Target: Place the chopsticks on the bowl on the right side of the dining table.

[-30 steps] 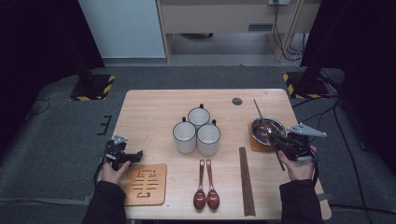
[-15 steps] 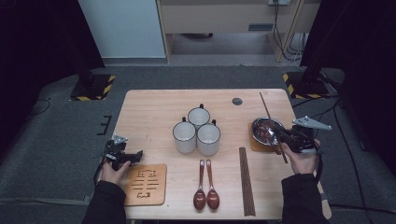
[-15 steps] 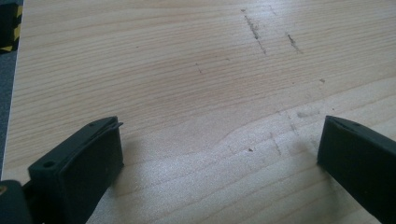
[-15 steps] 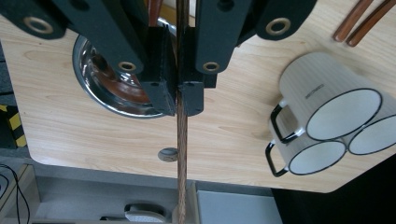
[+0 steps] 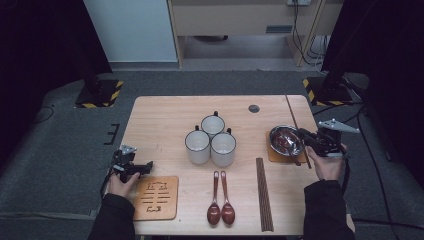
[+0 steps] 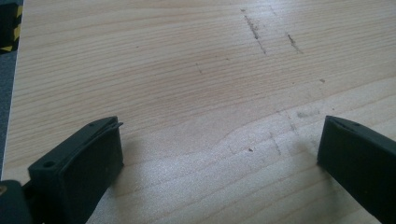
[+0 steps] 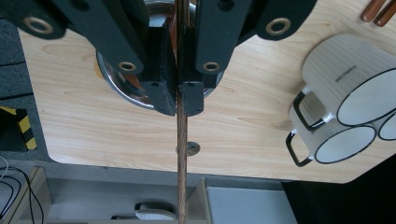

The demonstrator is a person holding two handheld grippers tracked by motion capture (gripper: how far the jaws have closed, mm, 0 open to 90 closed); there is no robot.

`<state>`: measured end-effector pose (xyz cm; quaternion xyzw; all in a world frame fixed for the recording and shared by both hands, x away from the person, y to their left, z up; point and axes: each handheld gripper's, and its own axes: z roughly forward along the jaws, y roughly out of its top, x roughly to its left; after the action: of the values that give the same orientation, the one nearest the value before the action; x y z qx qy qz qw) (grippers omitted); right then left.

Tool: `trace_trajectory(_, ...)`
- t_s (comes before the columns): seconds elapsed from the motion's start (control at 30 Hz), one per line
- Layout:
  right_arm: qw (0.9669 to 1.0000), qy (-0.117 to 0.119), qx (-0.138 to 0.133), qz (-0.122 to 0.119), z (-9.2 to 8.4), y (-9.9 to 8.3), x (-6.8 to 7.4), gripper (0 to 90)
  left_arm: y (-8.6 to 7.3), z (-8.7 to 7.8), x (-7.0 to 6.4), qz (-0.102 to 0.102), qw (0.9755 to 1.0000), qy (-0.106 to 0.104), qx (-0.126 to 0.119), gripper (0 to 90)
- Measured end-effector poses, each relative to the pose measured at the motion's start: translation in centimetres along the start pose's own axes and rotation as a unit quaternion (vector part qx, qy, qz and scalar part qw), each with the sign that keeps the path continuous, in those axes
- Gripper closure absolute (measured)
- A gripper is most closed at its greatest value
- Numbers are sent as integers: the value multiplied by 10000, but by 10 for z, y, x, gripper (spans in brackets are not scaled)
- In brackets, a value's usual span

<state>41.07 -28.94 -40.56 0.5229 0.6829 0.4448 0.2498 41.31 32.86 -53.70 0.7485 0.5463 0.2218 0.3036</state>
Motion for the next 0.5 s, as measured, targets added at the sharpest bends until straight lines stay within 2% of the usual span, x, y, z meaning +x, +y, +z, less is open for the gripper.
trace_trajectory(0.5,9997,-185,153,49,20,0,-19,853,0,0,0,1,10000,0,0,0)
